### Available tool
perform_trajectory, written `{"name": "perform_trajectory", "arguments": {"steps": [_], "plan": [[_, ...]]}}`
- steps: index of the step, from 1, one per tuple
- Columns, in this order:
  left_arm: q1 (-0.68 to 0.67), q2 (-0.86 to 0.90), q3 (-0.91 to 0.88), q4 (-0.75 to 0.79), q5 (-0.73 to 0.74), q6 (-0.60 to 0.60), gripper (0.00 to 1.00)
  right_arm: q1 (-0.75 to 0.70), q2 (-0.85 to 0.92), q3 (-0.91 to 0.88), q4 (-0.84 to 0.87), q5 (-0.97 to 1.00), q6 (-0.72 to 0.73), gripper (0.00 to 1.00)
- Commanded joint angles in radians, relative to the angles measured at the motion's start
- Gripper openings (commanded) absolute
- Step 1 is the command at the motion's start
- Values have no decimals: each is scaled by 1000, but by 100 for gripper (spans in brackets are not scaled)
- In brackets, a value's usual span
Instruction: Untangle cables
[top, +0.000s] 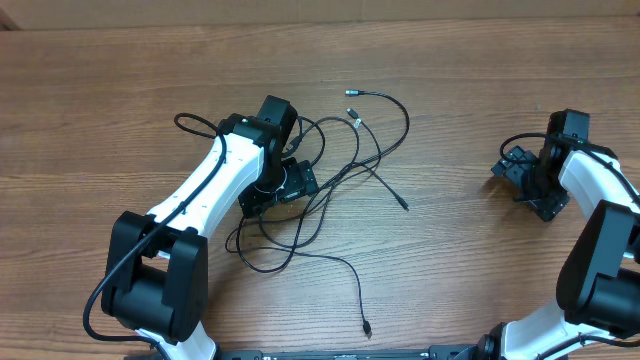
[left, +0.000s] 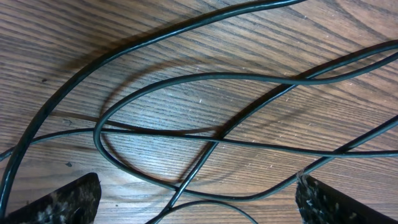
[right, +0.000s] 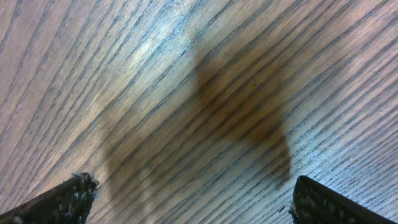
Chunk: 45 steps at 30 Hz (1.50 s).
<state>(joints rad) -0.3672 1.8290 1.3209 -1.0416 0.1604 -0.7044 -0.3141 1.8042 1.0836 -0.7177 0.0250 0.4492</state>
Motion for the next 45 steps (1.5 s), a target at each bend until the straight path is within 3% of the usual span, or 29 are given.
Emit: {"name": "perform_trajectory", "arguments": {"steps": [1,16,25,29,30,31,32,34,35,39,43,45], "plan": [[-6,-18,-6,3,-14,2,100,-1,0,-5,6,0,7,100],[-6,-18,-6,4,-14,1,100,-1,0,-5,6,0,7,100],[-6,-18,-6,92,-13,2,99,-1,0,-5,6,0,7,100],[-7,-18,-6,43,43,-9,100,-1,0,-5,6,0,7,100],[-8,-18,-8,43,62,-2,95,-1,0,-5,6,0,7,100],[-9,-18,-8,45,82,22,67,-1,0,-5,6,0,7,100],[-10,-18,-8,47,104,58,46,-1,0,-5,6,0,7,100],[-11,-18,-8,41,118,96,20,-1,0,-5,6,0,7,100],[-13,-18,-8,36,118,99,12,-1,0,-5,6,0,7,100],[-29,-18,-8,16,119,99,13,-1,0,-5,6,0,7,100],[-67,-18,-10,-7,109,99,29,-1,0,-5,6,0,7,100],[-90,-18,-10,-14,89,99,28,-1,0,-5,6,0,7,100]]}}
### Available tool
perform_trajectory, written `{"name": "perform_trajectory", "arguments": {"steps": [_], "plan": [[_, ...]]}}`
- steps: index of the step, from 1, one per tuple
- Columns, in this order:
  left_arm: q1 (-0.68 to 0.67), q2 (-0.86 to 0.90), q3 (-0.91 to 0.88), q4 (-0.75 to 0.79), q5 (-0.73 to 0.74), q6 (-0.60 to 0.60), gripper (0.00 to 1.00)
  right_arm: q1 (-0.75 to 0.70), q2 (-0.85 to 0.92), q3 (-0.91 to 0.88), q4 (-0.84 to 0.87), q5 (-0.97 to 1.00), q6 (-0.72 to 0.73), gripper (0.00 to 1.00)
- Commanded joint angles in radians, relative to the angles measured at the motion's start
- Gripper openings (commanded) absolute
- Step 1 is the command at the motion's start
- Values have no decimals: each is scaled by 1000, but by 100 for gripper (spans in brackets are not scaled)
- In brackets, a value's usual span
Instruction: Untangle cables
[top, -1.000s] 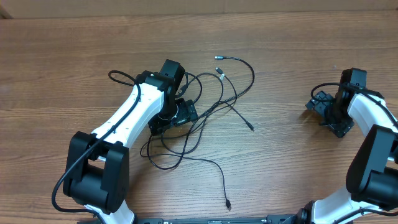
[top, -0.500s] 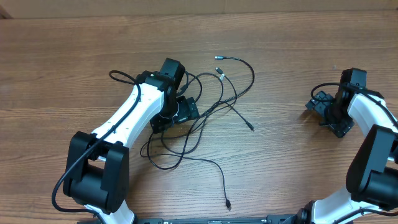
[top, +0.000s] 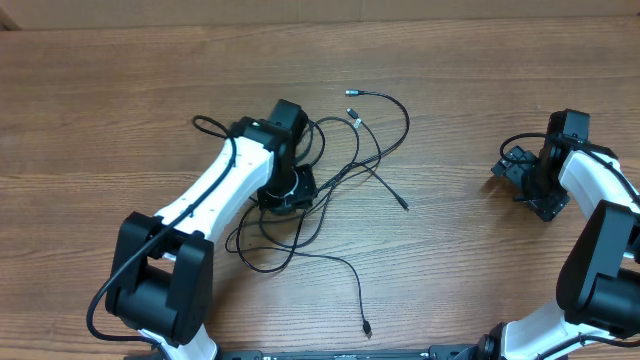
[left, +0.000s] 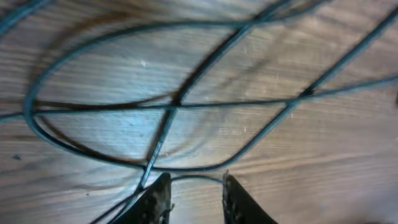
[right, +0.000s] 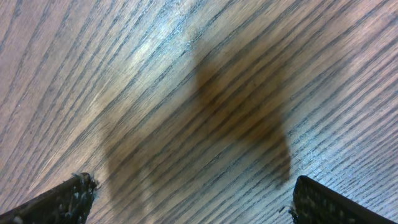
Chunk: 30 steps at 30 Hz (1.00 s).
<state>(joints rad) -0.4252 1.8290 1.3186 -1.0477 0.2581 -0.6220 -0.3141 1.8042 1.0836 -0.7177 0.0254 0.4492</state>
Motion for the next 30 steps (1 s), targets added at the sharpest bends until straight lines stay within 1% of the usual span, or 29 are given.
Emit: {"name": "perform_trajectory", "arguments": {"steps": [1,2,3,4,6,7,10,13,15,17,18,20,21,25,30], "plan": [[-53,-18,-8,-15,-29,15,26,-1,0,-5,6,0,7,100],[-67,-18,-8,-22,-43,13,27,-1,0,-5,6,0,7,100],[-81,-18,-8,-30,-59,13,32,-1,0,-5,6,-1,7,100],[-97,-18,-8,-39,-75,12,42,-1,0,-5,6,0,7,100],[-119,-18,-8,-48,-94,10,47,-1,0,-5,6,0,7,100],[-135,-18,-8,-52,-115,-11,49,-1,0,-5,6,0,7,100],[-158,-18,-8,-51,-166,-82,43,-1,0,-5,6,-1,7,100],[-175,-18,-8,-47,-210,-165,41,-1,0,-5,6,0,7,100],[-183,-18,-8,-39,-222,-196,41,-1,0,-5,6,-1,7,100],[-187,-18,-8,-27,-229,-202,36,-1,0,-5,6,0,7,100],[-188,-18,-8,-23,-233,-202,30,-1,0,-5,6,0,7,100],[-190,-18,-9,-21,-251,-202,7,-1,0,-5,6,0,7,100],[-191,-18,-9,-21,-267,-202,4,-1,0,-5,6,0,7,100],[-191,-18,-19,-19,-320,-216,4,-1,0,-5,6,0,7,100],[-191,-18,-44,6,-328,-232,4,-1,0,-5,6,0,7,100]]}}
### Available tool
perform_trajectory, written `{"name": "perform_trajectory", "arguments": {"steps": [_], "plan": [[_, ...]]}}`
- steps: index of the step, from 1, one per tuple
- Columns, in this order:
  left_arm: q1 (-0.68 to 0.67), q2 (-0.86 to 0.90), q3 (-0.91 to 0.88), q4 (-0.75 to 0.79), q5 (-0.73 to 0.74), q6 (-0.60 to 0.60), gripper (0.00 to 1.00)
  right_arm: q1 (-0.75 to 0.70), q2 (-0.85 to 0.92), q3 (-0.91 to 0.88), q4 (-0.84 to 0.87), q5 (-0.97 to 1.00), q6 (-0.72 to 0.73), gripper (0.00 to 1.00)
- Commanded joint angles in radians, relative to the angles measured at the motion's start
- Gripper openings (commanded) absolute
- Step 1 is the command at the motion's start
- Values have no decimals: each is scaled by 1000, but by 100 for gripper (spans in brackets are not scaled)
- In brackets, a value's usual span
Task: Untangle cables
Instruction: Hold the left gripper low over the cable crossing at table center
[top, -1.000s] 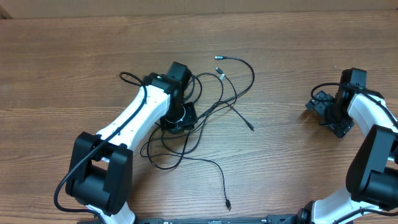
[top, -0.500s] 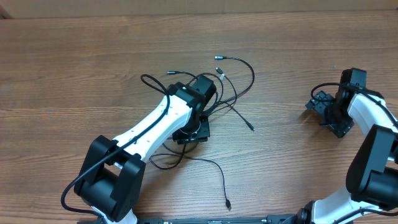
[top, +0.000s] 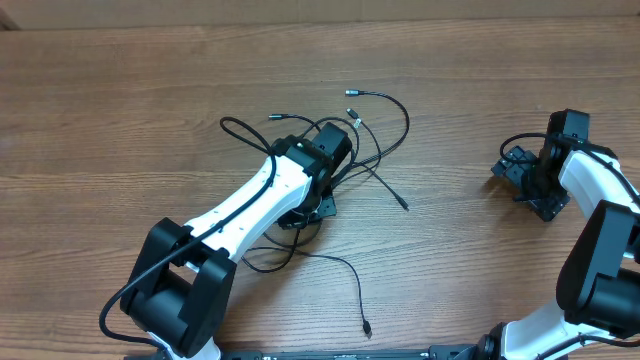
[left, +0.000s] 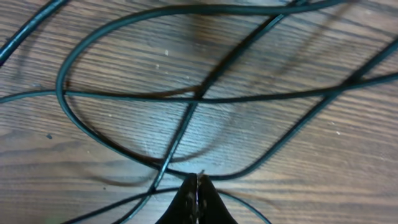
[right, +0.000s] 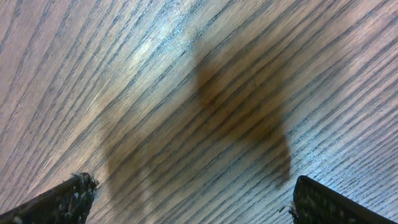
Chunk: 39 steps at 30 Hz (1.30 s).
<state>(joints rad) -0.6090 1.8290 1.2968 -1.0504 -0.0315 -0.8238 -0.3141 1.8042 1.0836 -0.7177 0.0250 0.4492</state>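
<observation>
A tangle of thin black cables (top: 372, 140) lies mid-table, with loose plug ends at the back (top: 350, 93), the right (top: 403, 207) and the front (top: 367, 328). My left gripper (top: 313, 207) sits over the tangle's left part. In the left wrist view its fingers (left: 196, 186) are pressed together on a thin cable strand (left: 249, 202) that runs out to both sides. Crossing loops (left: 199, 96) lie on the wood beyond. My right gripper (top: 528, 185) is far to the right, and its fingers (right: 193, 186) stand wide open over bare wood.
The wooden table (top: 120, 90) extends on all sides of the tangle. My right arm (top: 590, 180) stands at the right edge. The left arm's white link (top: 240, 205) reaches diagonally from the front left.
My left gripper's fingers, slightly apart around a thin strand before, are now closed on it. The gripper sits further right, and the tangle's left loop has shifted right too. My right arm is unchanged.
My left gripper first hung wide open over the left side of the tangle. Then its fingers stood close together around a thin strand. Now they are shut on it and the cables have come rightward. My right gripper stayed open throughout.
</observation>
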Motion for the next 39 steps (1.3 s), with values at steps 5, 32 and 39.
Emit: {"name": "perform_trajectory", "arguments": {"steps": [5,32,39], "plan": [[-7,-18,-39,17,-20,-49,4,-1,0,-5,6,0,7,100],[-7,-18,-87,18,-5,-56,26,-1,0,-5,6,0,7,100],[-6,-18,-87,20,-5,-55,100,-1,0,-5,6,0,7,100]]}}
